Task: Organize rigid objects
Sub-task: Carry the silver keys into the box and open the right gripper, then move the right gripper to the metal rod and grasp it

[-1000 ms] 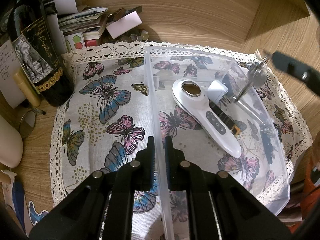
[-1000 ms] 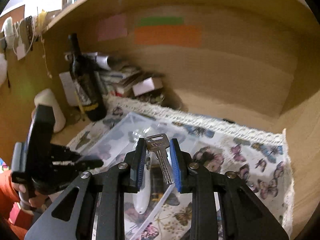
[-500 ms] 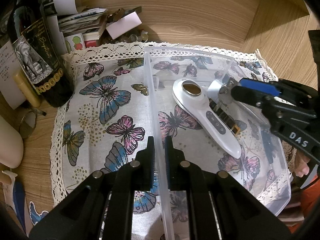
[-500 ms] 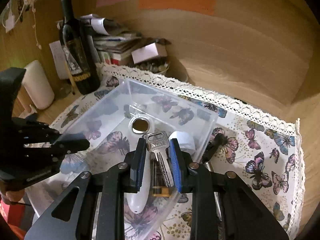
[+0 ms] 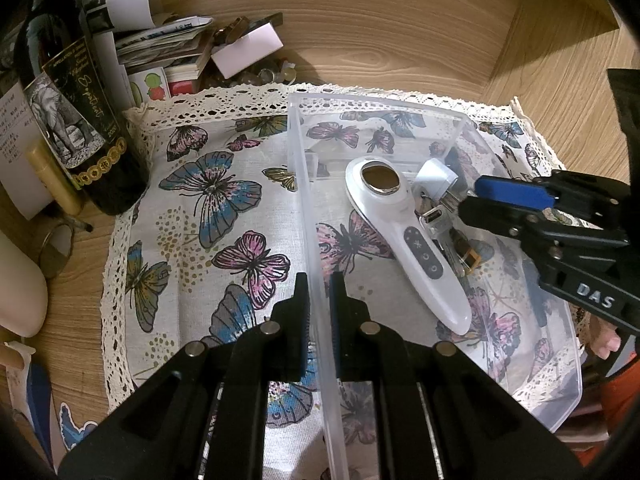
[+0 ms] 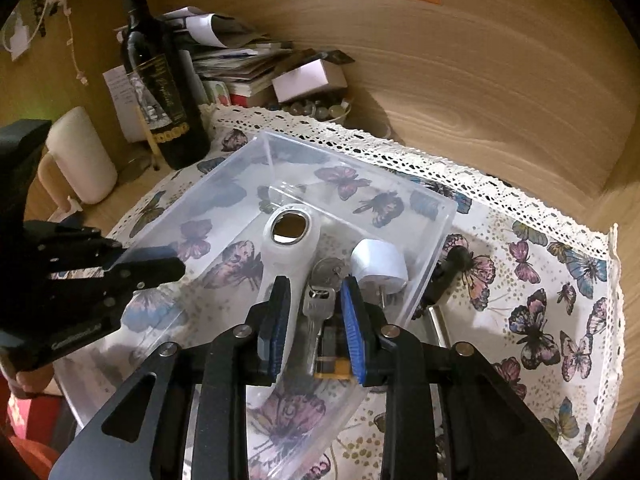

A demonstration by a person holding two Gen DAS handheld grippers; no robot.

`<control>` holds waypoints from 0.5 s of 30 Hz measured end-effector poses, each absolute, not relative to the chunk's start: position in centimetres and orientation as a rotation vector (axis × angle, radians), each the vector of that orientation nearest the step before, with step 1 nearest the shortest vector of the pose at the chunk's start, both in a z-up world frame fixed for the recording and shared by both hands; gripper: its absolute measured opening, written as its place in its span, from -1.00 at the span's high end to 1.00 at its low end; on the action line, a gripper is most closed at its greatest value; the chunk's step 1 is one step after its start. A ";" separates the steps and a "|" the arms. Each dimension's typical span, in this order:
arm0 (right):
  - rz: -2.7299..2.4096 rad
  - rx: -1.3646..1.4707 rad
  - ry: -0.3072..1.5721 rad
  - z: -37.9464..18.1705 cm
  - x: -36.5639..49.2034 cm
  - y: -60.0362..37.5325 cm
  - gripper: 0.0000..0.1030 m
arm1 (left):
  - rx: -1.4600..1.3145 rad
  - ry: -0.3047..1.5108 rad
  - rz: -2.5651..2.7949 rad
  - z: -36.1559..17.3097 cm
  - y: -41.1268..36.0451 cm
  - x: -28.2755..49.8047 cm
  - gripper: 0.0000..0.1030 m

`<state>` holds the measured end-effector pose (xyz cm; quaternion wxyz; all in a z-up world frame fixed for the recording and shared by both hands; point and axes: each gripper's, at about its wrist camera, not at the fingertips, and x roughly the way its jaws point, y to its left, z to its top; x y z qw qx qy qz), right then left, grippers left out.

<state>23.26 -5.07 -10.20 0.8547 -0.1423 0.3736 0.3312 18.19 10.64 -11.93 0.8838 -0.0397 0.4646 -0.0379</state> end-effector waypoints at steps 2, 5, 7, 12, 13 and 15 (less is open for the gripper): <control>0.700 -0.294 0.769 -9.7 22.9 -5.4 0.26 | -0.084 0.968 -0.079 -11.9 10.6 18.2 0.82; 0.696 -0.291 0.739 -8.7 22.5 -6.1 0.15 | -0.083 0.967 -0.079 -11.9 10.6 18.2 0.82; 0.683 -0.292 0.720 -8.2 22.4 -6.6 0.12 | -0.083 0.968 -0.078 -11.9 10.7 18.2 0.82; 0.609 -0.269 0.681 -6.7 23.0 -8.9 0.09 | -0.082 0.967 -0.077 -11.9 10.7 18.3 0.82; 0.595 -0.260 0.680 -6.5 23.3 -9.5 0.09 | -0.083 0.968 -0.077 -11.9 10.7 18.2 0.82; 0.562 -0.242 0.682 -6.2 24.0 -10.7 0.09 | -0.083 0.968 -0.078 -11.9 10.7 18.2 0.82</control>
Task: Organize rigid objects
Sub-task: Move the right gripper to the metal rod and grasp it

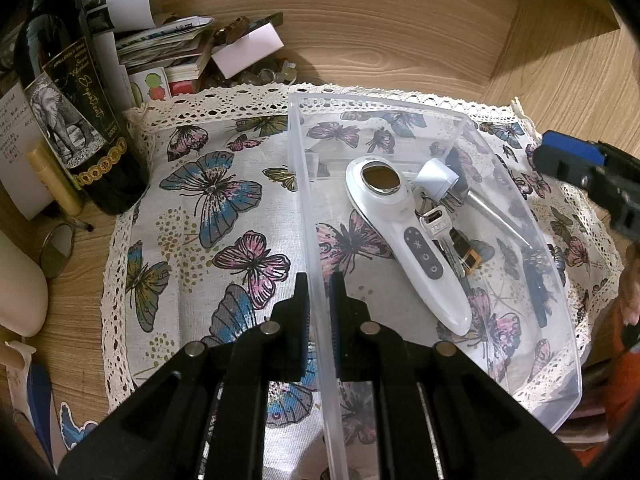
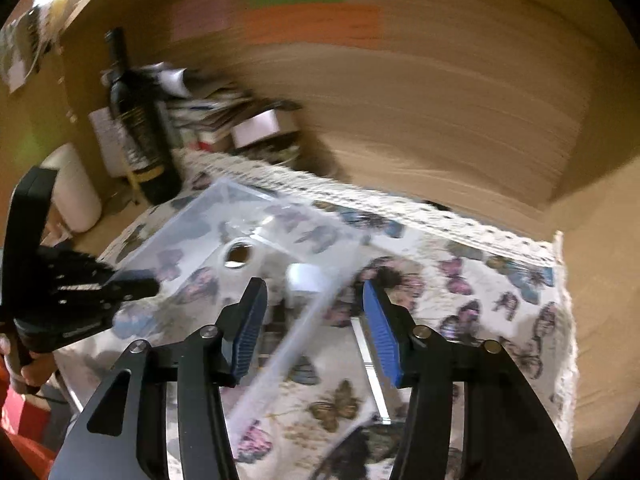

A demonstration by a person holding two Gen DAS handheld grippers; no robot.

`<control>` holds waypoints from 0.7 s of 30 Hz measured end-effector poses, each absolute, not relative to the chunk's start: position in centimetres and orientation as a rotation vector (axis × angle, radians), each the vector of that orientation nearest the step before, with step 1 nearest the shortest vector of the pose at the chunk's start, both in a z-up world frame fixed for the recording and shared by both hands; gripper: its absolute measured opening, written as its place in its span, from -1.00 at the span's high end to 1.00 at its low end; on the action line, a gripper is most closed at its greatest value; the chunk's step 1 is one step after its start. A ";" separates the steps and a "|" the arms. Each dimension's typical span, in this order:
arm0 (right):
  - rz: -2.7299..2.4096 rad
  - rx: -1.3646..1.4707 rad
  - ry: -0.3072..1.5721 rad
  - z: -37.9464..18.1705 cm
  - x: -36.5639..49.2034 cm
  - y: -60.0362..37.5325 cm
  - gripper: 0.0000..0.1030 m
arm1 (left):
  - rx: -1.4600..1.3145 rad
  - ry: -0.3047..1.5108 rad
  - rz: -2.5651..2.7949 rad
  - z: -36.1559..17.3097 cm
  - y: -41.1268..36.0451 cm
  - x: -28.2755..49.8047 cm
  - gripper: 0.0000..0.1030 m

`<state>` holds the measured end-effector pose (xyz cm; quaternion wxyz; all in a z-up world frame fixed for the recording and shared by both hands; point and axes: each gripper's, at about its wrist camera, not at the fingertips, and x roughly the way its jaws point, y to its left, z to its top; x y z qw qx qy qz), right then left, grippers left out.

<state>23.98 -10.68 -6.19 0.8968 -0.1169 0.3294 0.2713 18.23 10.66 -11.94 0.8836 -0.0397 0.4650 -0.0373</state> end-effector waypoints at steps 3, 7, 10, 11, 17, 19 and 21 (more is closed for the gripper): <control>0.523 -0.227 0.701 -6.4 25.0 -12.2 0.09 | -0.084 0.968 -0.077 -11.9 10.7 18.3 0.82; 0.475 -0.220 0.766 -8.4 26.4 -13.5 0.09 | -0.083 0.968 -0.076 -12.0 10.7 18.2 0.82; 0.464 -0.222 0.827 -10.5 27.1 -13.8 0.09 | -0.085 0.969 -0.077 -11.9 10.7 18.3 0.82; 0.466 -0.227 0.848 -11.2 27.3 -13.8 0.09 | -0.085 0.970 -0.076 -11.9 10.7 18.2 0.82; 0.484 -0.262 0.955 -14.8 27.8 -13.4 0.44 | -0.080 0.969 -0.074 -11.9 10.6 18.2 0.82; 0.481 -0.264 0.933 -14.9 27.5 -13.4 0.51 | -0.080 0.969 -0.073 -11.9 10.6 18.2 0.82; 0.481 -0.265 0.922 -14.9 27.3 -13.4 0.72 | -0.080 0.969 -0.073 -11.9 10.6 18.2 0.82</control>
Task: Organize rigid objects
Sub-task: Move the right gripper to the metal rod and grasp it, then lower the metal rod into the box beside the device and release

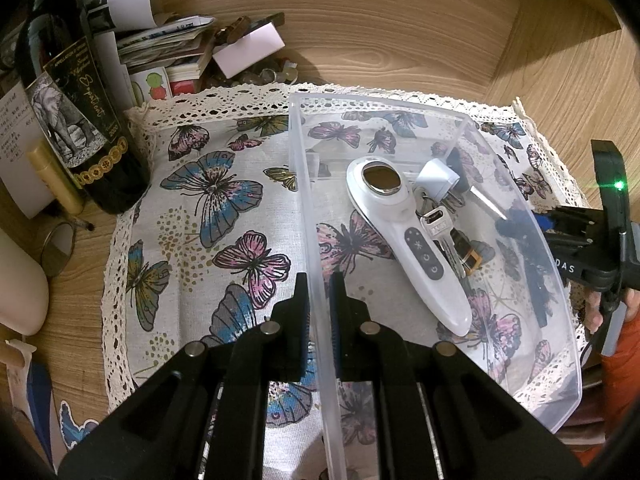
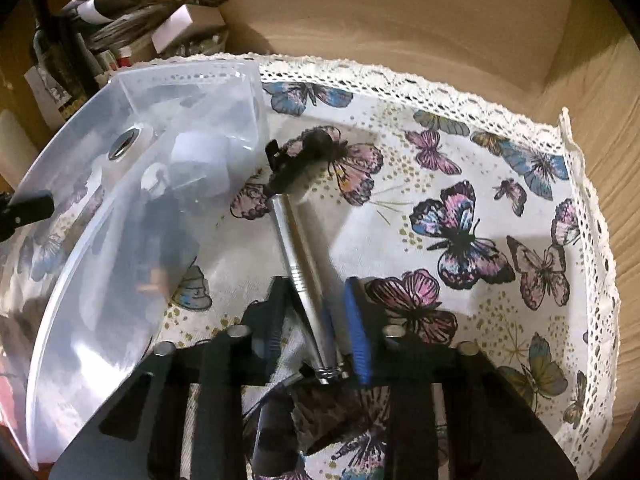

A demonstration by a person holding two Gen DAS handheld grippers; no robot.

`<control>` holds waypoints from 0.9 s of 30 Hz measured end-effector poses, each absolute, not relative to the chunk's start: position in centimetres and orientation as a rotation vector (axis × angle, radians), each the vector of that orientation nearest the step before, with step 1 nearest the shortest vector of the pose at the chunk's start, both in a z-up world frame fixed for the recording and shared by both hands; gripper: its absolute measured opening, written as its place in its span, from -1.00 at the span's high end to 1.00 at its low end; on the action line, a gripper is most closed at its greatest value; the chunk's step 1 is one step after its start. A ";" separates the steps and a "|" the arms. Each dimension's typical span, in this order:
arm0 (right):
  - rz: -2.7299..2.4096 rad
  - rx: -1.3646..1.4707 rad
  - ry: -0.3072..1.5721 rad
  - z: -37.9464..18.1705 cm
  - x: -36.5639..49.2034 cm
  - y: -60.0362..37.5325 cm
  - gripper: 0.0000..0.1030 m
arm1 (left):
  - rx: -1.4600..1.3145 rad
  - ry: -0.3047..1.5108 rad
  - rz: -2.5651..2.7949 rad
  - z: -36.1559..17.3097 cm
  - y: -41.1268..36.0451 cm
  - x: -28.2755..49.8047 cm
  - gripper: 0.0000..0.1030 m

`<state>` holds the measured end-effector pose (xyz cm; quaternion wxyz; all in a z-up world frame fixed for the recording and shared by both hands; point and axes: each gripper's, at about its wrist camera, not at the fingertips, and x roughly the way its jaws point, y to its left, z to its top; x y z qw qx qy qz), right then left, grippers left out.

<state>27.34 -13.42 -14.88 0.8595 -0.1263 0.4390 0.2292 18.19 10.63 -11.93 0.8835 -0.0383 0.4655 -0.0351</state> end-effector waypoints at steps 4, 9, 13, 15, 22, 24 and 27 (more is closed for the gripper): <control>0.477 -0.244 0.893 -14.5 27.1 -13.7 0.72 | -0.085 0.969 -0.075 -12.0 10.8 18.2 0.82; 0.468 -0.220 0.824 -12.5 26.3 -14.1 0.72 | -0.078 0.968 -0.073 -12.0 10.8 18.1 0.82; 0.470 -0.202 0.761 -10.3 25.7 -14.0 0.72 | -0.081 0.967 -0.075 -12.0 10.8 18.1 0.83; 0.475 -0.201 0.728 -9.0 25.3 -13.9 0.72 | -0.081 0.966 -0.075 -12.0 10.7 18.1 0.82; 0.512 -0.214 0.629 -5.4 23.9 -12.6 0.72 | -0.083 0.962 -0.077 -12.0 10.6 18.0 0.82; 0.537 -0.217 0.604 -4.4 23.3 -12.1 0.72 | -0.083 0.961 -0.077 -12.0 10.6 18.0 0.82; 0.577 -0.223 0.570 -3.2 22.3 -10.9 0.72 | -0.083 0.961 -0.077 -12.0 10.6 18.0 0.82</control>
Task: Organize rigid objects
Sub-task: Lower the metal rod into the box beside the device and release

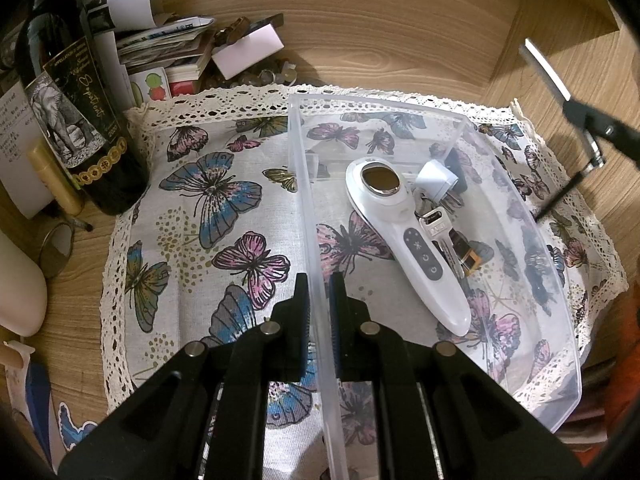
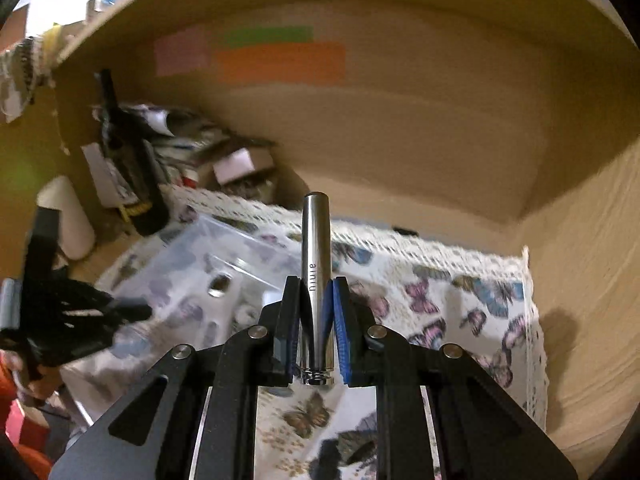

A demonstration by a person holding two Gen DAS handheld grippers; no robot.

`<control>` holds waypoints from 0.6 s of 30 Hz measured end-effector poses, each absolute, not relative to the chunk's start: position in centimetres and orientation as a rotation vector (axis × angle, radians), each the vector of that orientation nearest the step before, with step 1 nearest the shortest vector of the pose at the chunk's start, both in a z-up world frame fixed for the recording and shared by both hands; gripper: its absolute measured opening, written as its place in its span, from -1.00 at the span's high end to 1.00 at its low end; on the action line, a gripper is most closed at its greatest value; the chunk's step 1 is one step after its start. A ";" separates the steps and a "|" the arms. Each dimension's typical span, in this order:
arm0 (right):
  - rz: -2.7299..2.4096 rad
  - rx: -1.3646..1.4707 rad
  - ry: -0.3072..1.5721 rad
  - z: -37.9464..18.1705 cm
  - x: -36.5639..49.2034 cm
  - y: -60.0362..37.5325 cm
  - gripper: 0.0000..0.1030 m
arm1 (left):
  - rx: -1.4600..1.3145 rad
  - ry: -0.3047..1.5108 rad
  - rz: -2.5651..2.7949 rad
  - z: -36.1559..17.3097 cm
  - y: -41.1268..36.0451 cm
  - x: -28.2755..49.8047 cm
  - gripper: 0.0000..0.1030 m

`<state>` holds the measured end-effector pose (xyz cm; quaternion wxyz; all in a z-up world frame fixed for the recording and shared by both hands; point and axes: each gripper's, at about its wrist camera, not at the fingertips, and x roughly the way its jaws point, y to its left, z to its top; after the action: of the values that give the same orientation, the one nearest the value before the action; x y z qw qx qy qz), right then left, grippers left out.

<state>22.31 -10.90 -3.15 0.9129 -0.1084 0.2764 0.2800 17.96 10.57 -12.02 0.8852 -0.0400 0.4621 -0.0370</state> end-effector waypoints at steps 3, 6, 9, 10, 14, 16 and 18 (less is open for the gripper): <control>0.630 -0.224 0.557 -2.7 21.5 -9.8 0.72 | -0.084 0.961 -0.078 -12.0 10.6 17.9 0.82; 0.678 -0.230 0.557 -2.7 20.9 -8.6 0.72 | -0.084 0.961 -0.079 -12.0 10.5 18.0 0.82; 0.717 -0.237 0.569 -3.2 20.5 -7.2 0.72 | -0.082 0.960 -0.080 -11.9 10.4 18.0 0.82; 0.727 -0.238 0.576 -3.3 20.4 -6.8 0.72 | -0.081 0.959 -0.080 -11.9 10.5 18.0 0.82; 0.747 -0.242 0.623 -4.8 20.7 -5.4 0.72 | -0.081 0.959 -0.081 -11.9 10.5 18.0 0.82; 0.749 -0.240 0.661 -5.8 21.3 -4.9 0.72 | -0.078 0.958 -0.081 -11.9 10.4 18.0 0.82; 0.742 -0.242 0.700 -6.9 22.0 -4.6 0.72 | -0.078 0.957 -0.083 -11.9 10.4 17.9 0.82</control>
<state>22.01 -4.56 -6.94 0.8658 -0.1153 0.3341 0.3543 17.94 10.42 -11.89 0.8861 -0.0374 0.4602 -0.0400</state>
